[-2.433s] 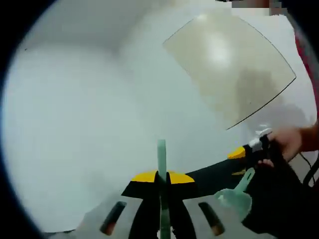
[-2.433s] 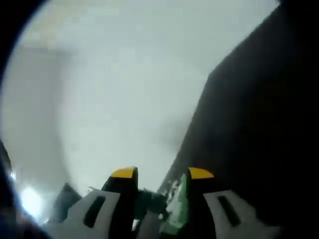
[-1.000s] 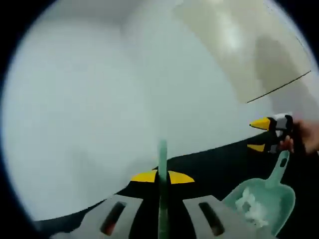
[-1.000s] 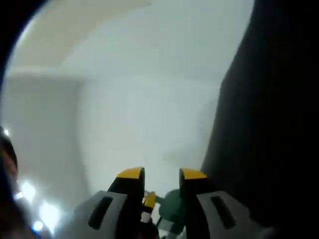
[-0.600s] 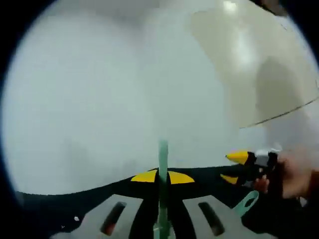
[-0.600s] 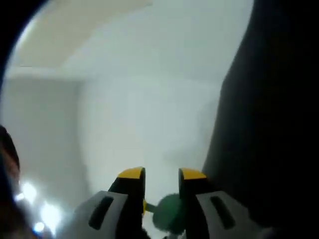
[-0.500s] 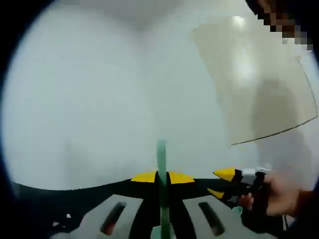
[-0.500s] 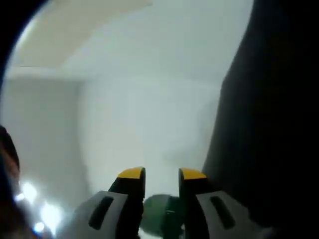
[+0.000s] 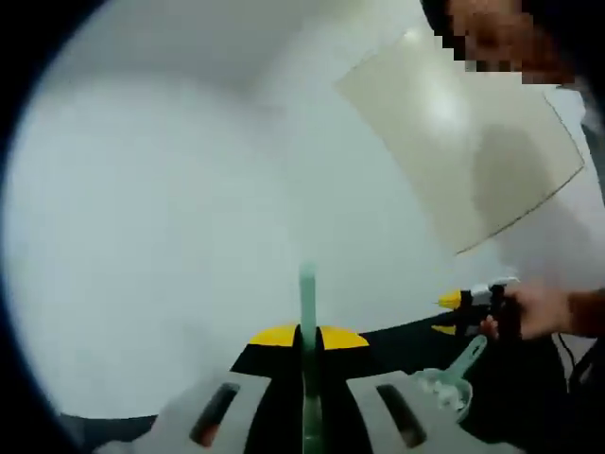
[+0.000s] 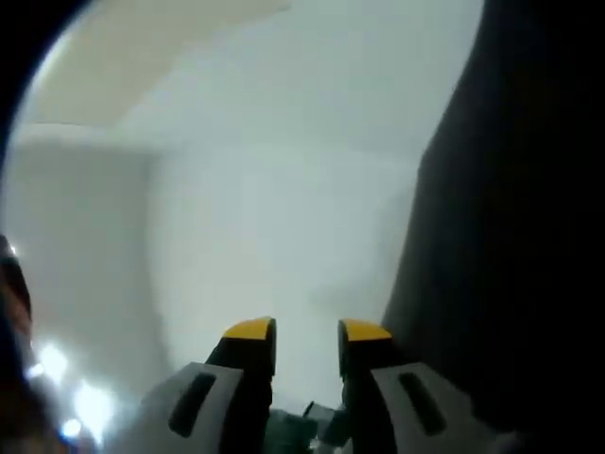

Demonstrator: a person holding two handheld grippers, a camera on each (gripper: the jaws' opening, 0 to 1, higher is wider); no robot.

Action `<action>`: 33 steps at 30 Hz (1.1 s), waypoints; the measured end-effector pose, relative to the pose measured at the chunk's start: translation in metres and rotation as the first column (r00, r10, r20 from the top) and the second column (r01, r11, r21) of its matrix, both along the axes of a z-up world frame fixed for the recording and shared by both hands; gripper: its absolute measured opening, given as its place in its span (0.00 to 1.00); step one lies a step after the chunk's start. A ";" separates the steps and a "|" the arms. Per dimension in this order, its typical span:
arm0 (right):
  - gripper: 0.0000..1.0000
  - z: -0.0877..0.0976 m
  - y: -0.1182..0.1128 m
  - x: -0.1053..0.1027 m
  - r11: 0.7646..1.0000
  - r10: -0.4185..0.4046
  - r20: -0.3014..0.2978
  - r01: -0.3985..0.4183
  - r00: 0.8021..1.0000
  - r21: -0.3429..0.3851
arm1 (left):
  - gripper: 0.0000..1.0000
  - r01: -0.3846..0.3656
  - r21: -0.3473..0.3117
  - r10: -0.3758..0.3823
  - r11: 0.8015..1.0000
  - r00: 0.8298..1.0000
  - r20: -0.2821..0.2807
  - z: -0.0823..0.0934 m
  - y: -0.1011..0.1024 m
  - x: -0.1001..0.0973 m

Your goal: Pick up the broom and sweep the trash on the tabletop into the dustpan.

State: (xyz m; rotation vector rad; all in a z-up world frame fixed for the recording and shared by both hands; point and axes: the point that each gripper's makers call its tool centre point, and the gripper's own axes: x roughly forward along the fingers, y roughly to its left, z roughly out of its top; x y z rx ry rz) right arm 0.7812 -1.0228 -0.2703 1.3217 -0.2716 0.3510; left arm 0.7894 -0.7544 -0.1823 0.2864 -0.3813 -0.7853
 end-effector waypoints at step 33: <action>0.27 -0.008 0.004 0.002 0.999 0.033 -0.057 -0.033 0.998 -0.010 | 0.04 -0.266 0.010 0.266 0.964 0.962 -0.065 -0.029 -0.013 -0.009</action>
